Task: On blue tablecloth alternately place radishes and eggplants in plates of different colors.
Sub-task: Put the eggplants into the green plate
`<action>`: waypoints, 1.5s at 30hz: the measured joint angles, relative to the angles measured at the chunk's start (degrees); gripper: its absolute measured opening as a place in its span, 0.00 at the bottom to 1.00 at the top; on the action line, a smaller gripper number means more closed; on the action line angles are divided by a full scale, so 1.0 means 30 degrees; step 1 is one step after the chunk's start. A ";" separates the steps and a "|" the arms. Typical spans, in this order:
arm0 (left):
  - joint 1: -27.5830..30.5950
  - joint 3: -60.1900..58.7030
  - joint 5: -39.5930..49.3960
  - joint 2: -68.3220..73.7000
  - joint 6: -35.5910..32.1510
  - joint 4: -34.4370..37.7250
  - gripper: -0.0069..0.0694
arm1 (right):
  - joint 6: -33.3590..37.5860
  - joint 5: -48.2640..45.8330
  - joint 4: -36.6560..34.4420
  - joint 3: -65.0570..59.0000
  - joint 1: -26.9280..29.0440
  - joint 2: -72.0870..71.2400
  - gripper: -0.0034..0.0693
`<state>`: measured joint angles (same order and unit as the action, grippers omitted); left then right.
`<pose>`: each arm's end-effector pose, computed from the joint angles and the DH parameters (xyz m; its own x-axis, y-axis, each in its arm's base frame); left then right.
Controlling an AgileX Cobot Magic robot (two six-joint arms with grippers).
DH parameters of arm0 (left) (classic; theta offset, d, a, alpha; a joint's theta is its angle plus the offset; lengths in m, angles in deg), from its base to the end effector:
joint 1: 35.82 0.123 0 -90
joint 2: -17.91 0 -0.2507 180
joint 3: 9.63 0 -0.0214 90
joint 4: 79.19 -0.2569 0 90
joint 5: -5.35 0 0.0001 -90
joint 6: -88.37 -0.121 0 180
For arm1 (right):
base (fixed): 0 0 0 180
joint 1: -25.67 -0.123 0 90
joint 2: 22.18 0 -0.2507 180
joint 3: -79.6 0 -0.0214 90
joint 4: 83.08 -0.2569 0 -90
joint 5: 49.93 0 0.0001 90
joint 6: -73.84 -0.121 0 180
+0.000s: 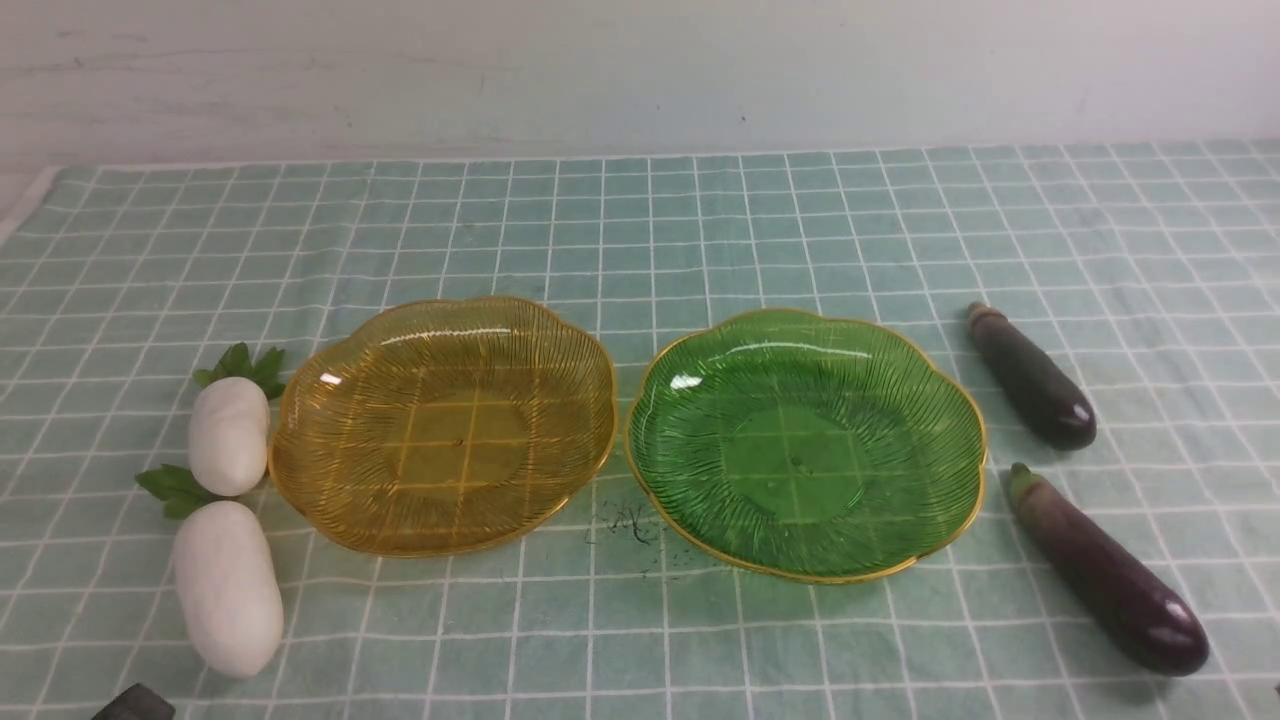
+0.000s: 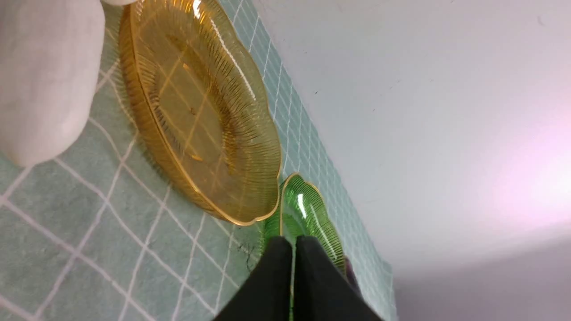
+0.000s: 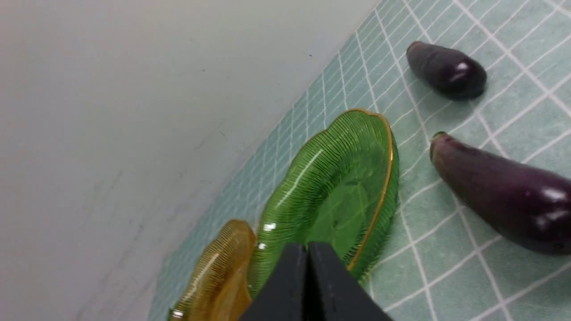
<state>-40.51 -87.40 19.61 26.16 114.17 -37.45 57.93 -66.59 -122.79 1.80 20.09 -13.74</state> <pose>0.1232 -0.0301 0.1840 -0.2695 -0.8866 -0.3759 -0.0114 0.3932 -0.9194 0.1216 0.0342 0.1789 -0.3167 0.7724 -0.5506 -0.0309 0.5717 0.8199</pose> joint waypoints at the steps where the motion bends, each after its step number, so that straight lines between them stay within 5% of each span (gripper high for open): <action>1: 0.0000 0.0000 -0.0164 0.0000 0.0043 0.0264 0.08 | 0.0000 0.0176 -0.0277 0.0000 0.0000 0.0000 0.03; 6: 0.0000 0.0333 -0.0032 0.0000 -0.0125 0.1462 0.08 | 0.0669 0.0470 -0.0417 0.0117 0.0000 0.0000 0.03; 17: 0.0000 0.5365 0.5218 0.3786 -0.5405 0.0278 0.08 | 0.6972 -0.0942 0.2955 0.5466 0.0000 0.2933 0.03; 22: 0.0000 0.7119 0.9233 0.9573 -0.7346 -0.1635 0.08 | 0.6907 -0.4796 0.6001 0.7295 0.0000 0.8058 0.03; 33: 0.0000 0.9505 1.1573 1.7118 -1.0481 -0.2440 0.08 | 0.3997 -0.9143 1.1626 1.2303 0.0000 1.8468 0.09; 45: 0.0000 0.9736 1.1514 1.9490 -1.1860 -0.2475 0.08 | 0.4836 -0.9991 1.2523 1.6580 0.0000 2.6423 0.38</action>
<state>-40.51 -58.20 54.16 84.63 78.59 -44.87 72.44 -96.57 -85.22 51.54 20.09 65.53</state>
